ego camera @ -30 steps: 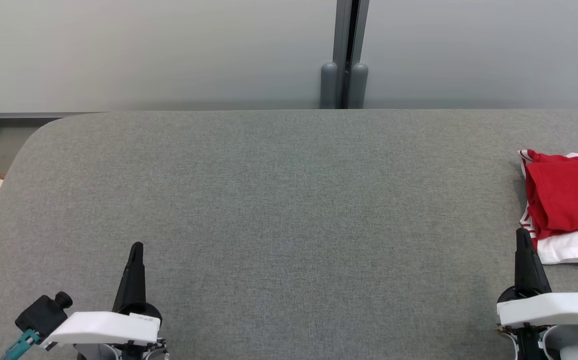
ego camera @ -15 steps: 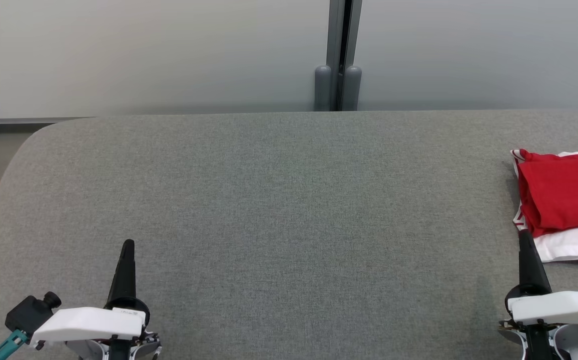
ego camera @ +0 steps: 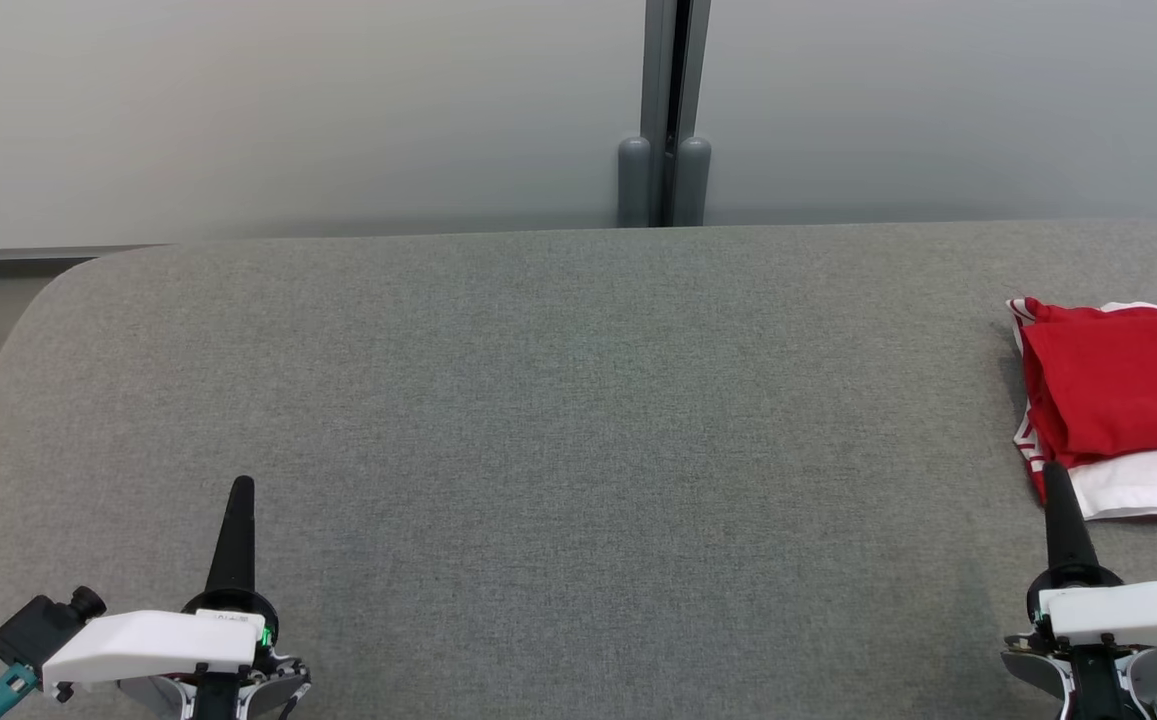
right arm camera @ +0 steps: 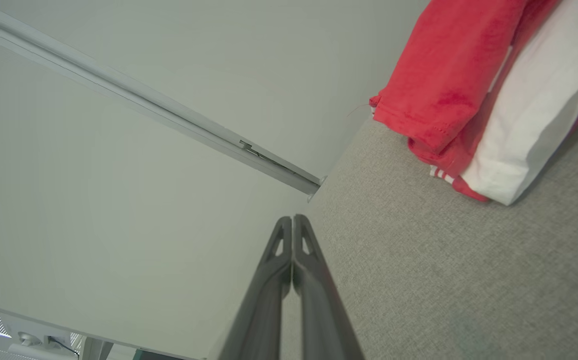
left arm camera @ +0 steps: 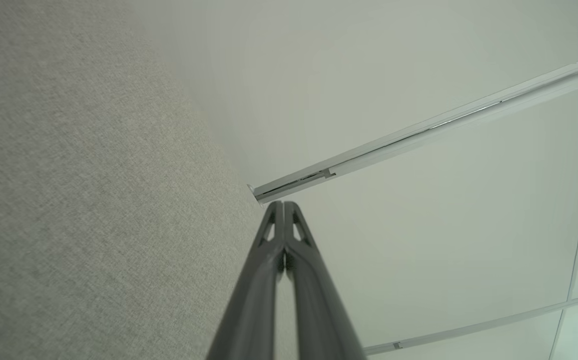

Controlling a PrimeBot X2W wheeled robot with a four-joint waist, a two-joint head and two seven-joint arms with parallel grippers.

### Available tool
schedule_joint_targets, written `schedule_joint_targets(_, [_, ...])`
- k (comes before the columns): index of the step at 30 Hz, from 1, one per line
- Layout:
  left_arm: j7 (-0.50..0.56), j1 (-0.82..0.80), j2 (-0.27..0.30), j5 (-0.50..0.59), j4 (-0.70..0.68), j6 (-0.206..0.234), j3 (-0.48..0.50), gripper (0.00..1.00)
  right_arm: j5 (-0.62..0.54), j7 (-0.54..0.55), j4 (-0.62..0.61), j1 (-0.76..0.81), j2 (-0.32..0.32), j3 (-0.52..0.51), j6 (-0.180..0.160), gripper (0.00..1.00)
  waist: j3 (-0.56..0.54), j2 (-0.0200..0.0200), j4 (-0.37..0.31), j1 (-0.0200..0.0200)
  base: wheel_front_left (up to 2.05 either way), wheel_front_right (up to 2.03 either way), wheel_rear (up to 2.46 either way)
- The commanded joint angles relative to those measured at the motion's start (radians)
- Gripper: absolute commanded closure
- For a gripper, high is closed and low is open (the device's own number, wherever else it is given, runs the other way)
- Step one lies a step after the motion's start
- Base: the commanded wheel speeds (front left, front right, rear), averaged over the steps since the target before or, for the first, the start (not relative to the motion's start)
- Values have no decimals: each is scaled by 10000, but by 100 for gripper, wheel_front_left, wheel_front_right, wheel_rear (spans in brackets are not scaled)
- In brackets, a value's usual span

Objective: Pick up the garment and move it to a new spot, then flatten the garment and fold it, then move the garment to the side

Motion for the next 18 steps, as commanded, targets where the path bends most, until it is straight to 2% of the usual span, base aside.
schedule_joint_targets(1, [75, -275, 57, -209, -119, -10, 94, 100, 311, 85, -150, -132, -67, -29, 5, 100, -9, -1, -16, 0, 0, 0, 0])
schedule_joint_targets(18, [512, -301, 56, -1342, -136, -13, 389, 100, 1998, 524, -196, -128, -75, -146, 4, 100, -100, -1, -187, 0, 0, 0, 0])
